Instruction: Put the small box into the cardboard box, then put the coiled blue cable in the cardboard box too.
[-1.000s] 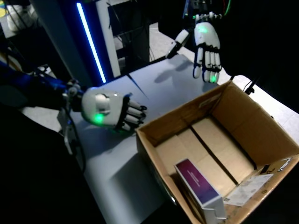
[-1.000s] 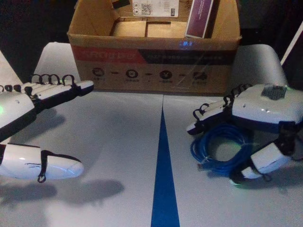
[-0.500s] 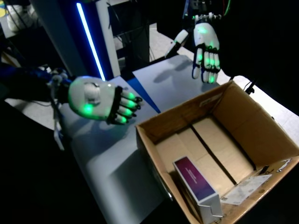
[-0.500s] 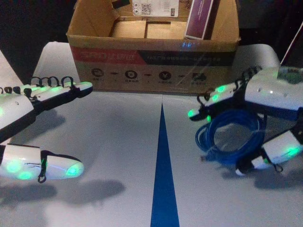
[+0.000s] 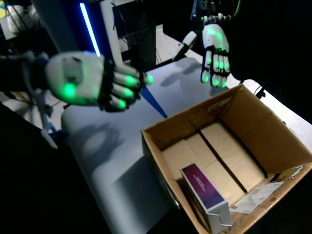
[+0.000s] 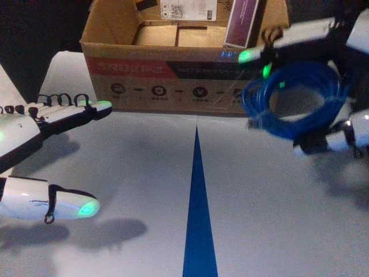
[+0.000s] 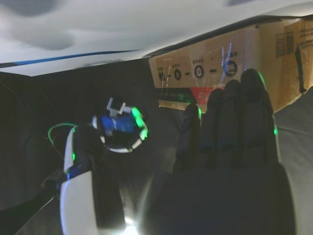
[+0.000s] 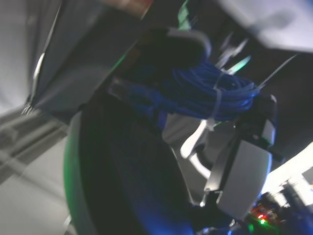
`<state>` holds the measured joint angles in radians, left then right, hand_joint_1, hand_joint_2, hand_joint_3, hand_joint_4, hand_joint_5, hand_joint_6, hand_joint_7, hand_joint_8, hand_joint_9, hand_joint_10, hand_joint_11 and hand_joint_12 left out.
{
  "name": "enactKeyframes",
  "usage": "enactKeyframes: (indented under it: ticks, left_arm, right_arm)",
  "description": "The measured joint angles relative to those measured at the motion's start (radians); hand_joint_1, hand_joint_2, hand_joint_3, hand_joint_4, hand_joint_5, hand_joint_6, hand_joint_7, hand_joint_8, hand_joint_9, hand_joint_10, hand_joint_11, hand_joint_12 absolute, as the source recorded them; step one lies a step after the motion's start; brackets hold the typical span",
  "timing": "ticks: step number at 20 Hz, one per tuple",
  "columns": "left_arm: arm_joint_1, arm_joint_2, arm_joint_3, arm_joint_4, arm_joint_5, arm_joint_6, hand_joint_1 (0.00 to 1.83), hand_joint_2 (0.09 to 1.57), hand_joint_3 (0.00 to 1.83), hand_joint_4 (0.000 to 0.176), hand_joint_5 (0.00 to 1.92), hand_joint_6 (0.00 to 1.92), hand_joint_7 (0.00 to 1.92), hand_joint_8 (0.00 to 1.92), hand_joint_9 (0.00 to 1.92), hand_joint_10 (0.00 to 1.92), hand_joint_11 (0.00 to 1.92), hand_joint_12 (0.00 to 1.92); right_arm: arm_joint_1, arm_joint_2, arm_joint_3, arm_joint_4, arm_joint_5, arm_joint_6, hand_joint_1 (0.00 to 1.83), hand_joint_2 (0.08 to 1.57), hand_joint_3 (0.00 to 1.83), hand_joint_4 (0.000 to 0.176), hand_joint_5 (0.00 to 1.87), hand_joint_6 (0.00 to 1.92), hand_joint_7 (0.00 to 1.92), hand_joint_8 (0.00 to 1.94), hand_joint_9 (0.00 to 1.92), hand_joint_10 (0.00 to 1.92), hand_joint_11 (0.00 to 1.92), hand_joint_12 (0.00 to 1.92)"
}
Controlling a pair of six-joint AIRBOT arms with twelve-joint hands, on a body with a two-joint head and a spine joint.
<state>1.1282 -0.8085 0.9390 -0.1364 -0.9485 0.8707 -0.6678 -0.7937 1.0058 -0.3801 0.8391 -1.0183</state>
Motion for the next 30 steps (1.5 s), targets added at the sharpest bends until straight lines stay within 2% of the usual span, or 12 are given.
enactKeyframes:
  ticks: [1,3,4,11,12,14,20,26,27,28,29,30]
  left_arm:
    - [0.0,0.0,0.0,0.0,-0.001,0.0,0.57,0.85,0.0,0.176,0.13,0.0,0.12,0.0,0.17,0.0,0.0,0.79]
    - [0.0,-0.01,0.0,0.002,-0.008,0.0,0.57,0.85,0.0,0.176,0.13,0.0,0.11,0.0,0.16,0.0,0.0,0.78]
    - [0.0,-0.012,0.0,0.002,-0.006,0.0,0.56,0.85,0.0,0.176,0.11,0.01,0.11,0.0,0.15,0.0,0.0,0.67]
    - [0.0,-0.025,0.019,-0.001,-0.005,-0.011,0.57,0.86,0.0,0.176,0.13,0.0,0.12,0.0,0.12,0.0,0.0,0.49]
    - [0.0,-0.025,0.018,0.006,-0.004,-0.011,0.56,0.85,0.0,0.176,0.13,0.0,0.12,0.0,0.13,0.0,0.0,0.53]
    - [0.0,-0.025,0.019,0.004,-0.004,-0.011,0.57,0.85,0.0,0.176,0.13,0.0,0.12,0.0,0.13,0.0,0.0,0.51]
    - [-0.019,-0.026,0.033,0.024,0.002,-0.018,0.64,0.83,0.0,0.176,0.16,0.0,0.1,0.0,0.15,0.0,0.0,0.65]
    - [-0.048,-0.039,0.048,0.043,0.02,-0.022,0.63,0.83,0.0,0.176,0.17,0.0,0.12,0.0,0.17,0.0,0.0,0.71]
    - [-0.048,-0.042,0.05,0.042,0.022,-0.024,0.64,0.82,0.0,0.176,0.17,0.0,0.12,0.0,0.17,0.0,0.0,0.73]
    - [-0.049,-0.043,0.05,0.043,0.028,-0.024,0.63,0.82,0.0,0.176,0.17,0.0,0.12,0.0,0.17,0.0,0.0,0.73]
    - [-0.05,-0.043,0.05,0.044,0.028,-0.026,0.62,0.82,0.0,0.176,0.17,0.0,0.12,0.0,0.17,0.0,0.0,0.71]
    - [-0.051,-0.043,0.05,0.046,0.026,-0.027,0.61,0.81,0.0,0.176,0.16,0.0,0.12,0.0,0.15,0.0,0.0,0.64]
  right_arm:
    - [0.025,0.0,0.006,0.007,0.007,-0.002,1.12,1.37,0.0,0.0,0.49,1.5,0.62,1.82,0.69,1.85,0.8,1.92]
    - [0.061,-0.015,0.024,0.056,0.036,-0.002,1.11,1.41,0.01,0.0,0.4,1.59,0.61,1.9,0.83,1.92,0.93,1.92]
    - [0.078,-0.023,0.035,0.055,0.033,-0.002,1.16,1.32,0.0,0.0,0.58,1.54,0.64,1.61,0.92,1.87,0.97,1.92]
    - [0.192,-0.109,0.156,0.103,0.029,-0.003,1.15,1.34,0.0,0.0,0.57,1.57,0.62,1.63,0.92,1.85,0.96,1.92]
    - [0.212,-0.126,0.178,0.107,0.017,-0.003,1.32,1.19,0.0,0.0,0.76,1.21,0.88,1.24,0.85,1.44,0.65,1.63]
    - [0.248,-0.167,0.221,0.133,-0.005,-0.003,1.36,1.13,0.0,0.0,0.81,1.15,0.96,1.04,0.95,1.23,0.75,1.49]
    - [0.308,-0.368,0.414,0.155,-0.201,-0.003,1.24,1.17,0.0,0.0,0.89,0.9,0.88,1.42,0.87,1.49,0.83,1.77]
    - [0.356,-0.522,0.589,0.158,-0.394,-0.003,1.24,1.19,0.0,0.0,0.86,0.95,0.84,1.5,0.89,1.63,0.94,1.82]
    - [0.356,-0.522,0.594,0.16,-0.401,-0.003,1.1,1.16,0.0,0.0,0.87,1.13,0.64,1.63,0.89,1.86,1.02,1.92]
    - [0.356,-0.519,0.595,0.159,-0.412,-0.003,0.96,1.07,0.0,0.0,0.68,0.6,0.55,1.47,0.81,1.83,0.95,1.92]
    - [0.356,-0.517,0.595,0.159,-0.418,-0.004,0.72,1.0,0.0,0.057,0.43,0.07,0.3,0.95,0.51,1.51,0.66,1.79]
    - [0.356,-0.516,0.594,0.159,-0.419,-0.003,0.67,0.97,0.0,0.093,0.32,0.01,0.29,0.6,0.41,1.34,0.52,1.66]
